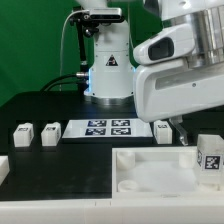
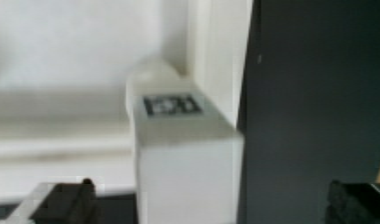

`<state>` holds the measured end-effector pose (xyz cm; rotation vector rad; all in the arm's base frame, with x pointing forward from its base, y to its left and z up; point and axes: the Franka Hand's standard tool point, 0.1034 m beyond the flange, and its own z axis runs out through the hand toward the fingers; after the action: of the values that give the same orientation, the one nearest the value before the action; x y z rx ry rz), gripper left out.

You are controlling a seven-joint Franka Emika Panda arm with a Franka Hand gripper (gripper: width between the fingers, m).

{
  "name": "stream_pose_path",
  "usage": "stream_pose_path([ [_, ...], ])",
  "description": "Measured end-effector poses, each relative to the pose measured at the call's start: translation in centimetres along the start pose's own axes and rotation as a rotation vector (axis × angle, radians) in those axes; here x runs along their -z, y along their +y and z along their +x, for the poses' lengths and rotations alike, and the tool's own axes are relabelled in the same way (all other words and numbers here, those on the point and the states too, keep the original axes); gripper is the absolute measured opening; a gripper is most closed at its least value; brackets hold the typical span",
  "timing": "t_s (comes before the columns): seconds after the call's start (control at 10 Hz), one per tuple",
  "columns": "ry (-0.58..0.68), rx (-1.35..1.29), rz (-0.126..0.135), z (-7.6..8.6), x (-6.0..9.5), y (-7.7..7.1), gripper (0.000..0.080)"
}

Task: Assemble one leg

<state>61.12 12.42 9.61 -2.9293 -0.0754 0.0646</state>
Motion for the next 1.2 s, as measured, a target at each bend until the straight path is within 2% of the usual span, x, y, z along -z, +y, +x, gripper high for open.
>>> stream_pose_path([
  [0.1,-0.01,0.002,0.004,0.5,-0.4,0.2,0.0649],
  [0.3,-0.011,-0.016,0.001,0.5,-1.0,0.8,0.0649],
  [0.6,-0.005,-0.031,0.0,0.5,-1.4,0.7,0.0649],
  [0.7,-0.005,-0.055,0.0,0.5,-1.5,0.7,0.0548],
  [0.8,-0.005,-0.052,0.0,0.5,-1.5,0.7,0.0548],
  [0.9,-0.003,-0.121,0.002,0.5,-1.4,0.7,0.0358],
  [1.0,-0.003,-0.266,0.002,0.5,-1.4,0.7,0.0318],
  [1.2,-0.003,-0.41,0.002,0.5,-1.5,0.6,0.0318],
])
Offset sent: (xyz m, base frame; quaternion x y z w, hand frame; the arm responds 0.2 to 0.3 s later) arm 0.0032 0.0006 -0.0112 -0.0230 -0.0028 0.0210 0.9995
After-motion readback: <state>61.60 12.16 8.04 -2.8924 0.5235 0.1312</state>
